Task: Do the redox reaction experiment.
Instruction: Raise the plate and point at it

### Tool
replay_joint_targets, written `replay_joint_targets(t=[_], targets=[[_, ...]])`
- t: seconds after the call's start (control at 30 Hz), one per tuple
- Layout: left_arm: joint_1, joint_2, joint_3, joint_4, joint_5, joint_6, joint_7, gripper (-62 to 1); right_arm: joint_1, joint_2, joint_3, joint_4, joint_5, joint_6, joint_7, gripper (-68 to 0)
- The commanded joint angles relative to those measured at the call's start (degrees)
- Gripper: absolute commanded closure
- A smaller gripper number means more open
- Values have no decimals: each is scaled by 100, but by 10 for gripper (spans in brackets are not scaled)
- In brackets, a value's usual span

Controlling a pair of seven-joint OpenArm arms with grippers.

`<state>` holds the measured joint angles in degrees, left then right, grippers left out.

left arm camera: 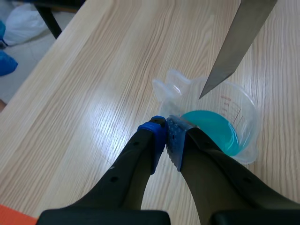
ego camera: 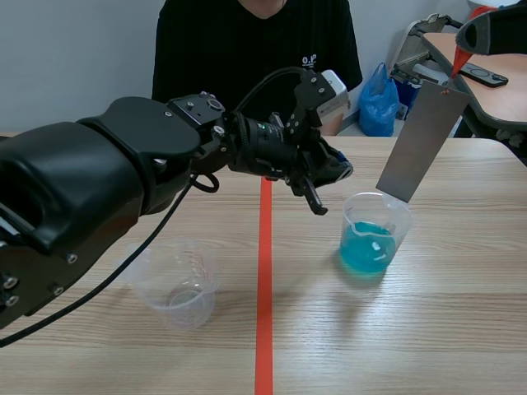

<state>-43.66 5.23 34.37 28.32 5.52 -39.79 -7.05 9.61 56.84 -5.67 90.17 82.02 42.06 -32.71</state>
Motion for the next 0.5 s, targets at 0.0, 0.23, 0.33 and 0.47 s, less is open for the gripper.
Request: replay_joint_targets(t=[0.0, 0.23, 0.33, 0.47], targets=[[-81, -35, -28, 44, -109, -9, -273, -36, 85, 107, 122, 81, 125, 66, 90, -15], [-79, -188, -33, 44, -232, -9, -824, -36, 85, 107, 122, 81, 125, 66, 85, -15], [-79, -236, -33, 44, -308, -9, -905, -36, 85, 107, 122, 81, 125, 66, 87, -15], [-76, -256, -33, 44, -317, -9, -896, -36, 85, 107, 122, 81, 125, 66, 87, -15]])
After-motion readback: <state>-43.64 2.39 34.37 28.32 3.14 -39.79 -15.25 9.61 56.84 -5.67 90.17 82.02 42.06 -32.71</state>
